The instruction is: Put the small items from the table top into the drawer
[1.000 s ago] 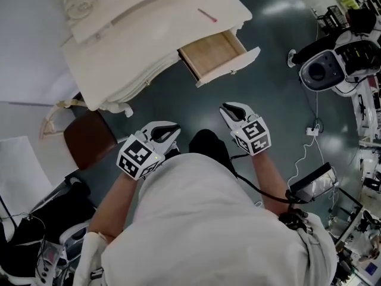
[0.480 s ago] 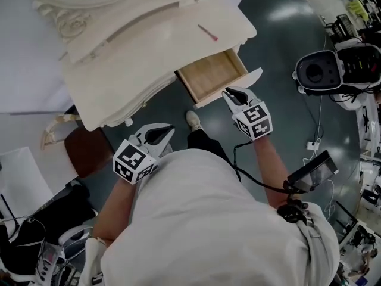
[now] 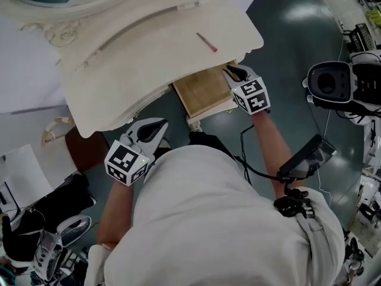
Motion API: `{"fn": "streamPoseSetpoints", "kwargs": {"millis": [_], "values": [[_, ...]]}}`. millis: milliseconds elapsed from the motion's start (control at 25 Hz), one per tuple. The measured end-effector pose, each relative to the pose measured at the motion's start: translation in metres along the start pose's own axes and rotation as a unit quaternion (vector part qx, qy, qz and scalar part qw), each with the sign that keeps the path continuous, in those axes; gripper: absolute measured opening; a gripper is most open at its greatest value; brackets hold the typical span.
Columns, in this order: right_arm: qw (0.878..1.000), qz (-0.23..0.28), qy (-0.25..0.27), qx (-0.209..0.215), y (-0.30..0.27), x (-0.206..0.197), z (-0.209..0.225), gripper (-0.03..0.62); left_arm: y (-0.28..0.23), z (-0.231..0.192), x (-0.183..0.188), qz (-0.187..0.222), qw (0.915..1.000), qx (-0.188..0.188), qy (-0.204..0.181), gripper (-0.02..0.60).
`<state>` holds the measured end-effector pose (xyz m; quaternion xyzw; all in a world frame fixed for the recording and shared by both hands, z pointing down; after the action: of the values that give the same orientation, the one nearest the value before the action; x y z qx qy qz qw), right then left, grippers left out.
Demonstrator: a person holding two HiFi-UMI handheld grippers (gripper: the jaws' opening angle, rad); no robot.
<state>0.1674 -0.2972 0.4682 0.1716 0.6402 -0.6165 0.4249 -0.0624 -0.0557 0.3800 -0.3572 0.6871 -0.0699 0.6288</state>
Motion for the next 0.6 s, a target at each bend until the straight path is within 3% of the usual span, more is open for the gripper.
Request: {"fn": "streamPoseSetpoints", "kwargs": {"millis": [320,600], "values": [[0.999,-0.018,-0.014,0.024,-0.067,0.002,0.071,0.087,-0.024,-0.007,0.008,-0.015,0.9980,0.051,0.034,0.000],[0.999,-0.033,-0.014,0.033,-0.101,0.012,0.091,0.087,-0.009,-0.007,0.009,-0.018,0.9939,0.093,0.057,0.000]]}}
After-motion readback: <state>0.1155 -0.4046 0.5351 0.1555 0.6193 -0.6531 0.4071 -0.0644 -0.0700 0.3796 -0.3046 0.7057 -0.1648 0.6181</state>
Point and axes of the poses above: the fingertips, and each gripper's own axes: y backward along the fingers, z to its right, x out of its top, the point moved 9 cm from there along y, backward along the fingers, and after that the axes turned 12 degrees about x, right-handed, at the moved point
